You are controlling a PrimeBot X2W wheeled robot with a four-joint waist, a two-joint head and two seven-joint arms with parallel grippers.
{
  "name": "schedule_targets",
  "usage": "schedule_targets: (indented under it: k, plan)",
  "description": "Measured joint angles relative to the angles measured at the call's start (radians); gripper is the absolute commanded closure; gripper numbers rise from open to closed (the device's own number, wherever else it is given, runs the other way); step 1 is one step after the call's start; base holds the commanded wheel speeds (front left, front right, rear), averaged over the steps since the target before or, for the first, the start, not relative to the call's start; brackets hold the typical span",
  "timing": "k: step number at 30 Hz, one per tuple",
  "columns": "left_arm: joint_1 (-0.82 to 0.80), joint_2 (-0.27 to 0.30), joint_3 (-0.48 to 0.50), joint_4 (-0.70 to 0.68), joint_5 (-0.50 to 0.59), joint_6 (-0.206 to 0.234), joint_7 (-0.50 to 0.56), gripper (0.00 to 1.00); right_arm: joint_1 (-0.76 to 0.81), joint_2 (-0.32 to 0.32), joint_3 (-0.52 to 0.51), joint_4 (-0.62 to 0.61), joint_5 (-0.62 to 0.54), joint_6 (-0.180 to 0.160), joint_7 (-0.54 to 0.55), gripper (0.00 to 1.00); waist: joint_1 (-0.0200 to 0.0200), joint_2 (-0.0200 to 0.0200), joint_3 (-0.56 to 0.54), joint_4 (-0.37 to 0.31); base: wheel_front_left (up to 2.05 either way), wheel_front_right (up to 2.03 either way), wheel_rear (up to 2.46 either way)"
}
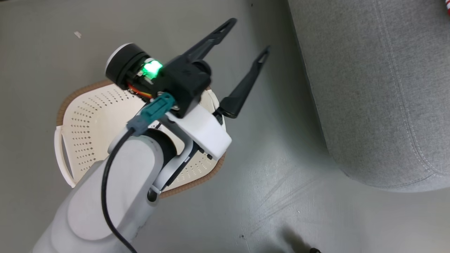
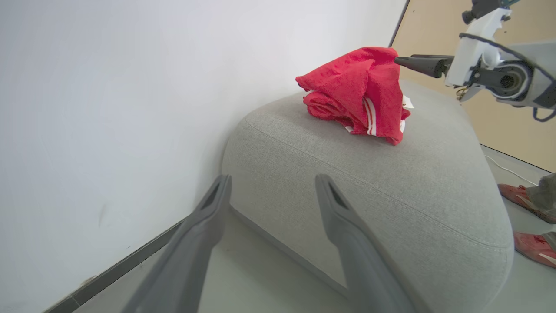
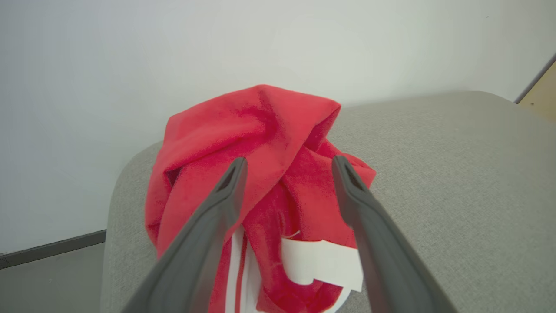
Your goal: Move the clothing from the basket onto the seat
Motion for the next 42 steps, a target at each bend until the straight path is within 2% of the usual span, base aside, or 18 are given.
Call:
schedule_targets:
  k: [11,24,33,42]
  plan:
    - [0.104,0.019,0.095,0.028,-0.026,0.061,-0.098,0.00,0.082,0.110,0.092,-0.130,-0.016,0.000,-0.022,0.00,0.0000,0.0000,-0.082,0.018,0.00,0.00,0.00]
    - [0.264,0.021,0.212,0.054,-0.088,0.129,-0.215,0.00,0.211,0.225,0.228,-0.208,-0.033,0.000,-0.030,0.00,0.0000,0.0000,-0.190,0.071,0.00,0.00,0.00]
    - [0.353,0.029,0.256,0.069,-0.089,0.157,-0.295,0.00,0.275,0.244,0.291,-0.241,-0.034,0.000,-0.031,0.00,0.0000,0.0000,-0.268,0.126,0.00,0.00,0.00]
    - [0.456,0.025,0.293,0.084,-0.113,0.166,-0.370,0.00,0.346,0.248,0.296,-0.282,-0.032,0.000,-0.033,0.00,0.0000,0.0000,-0.340,0.186,0.00,0.00,0.00]
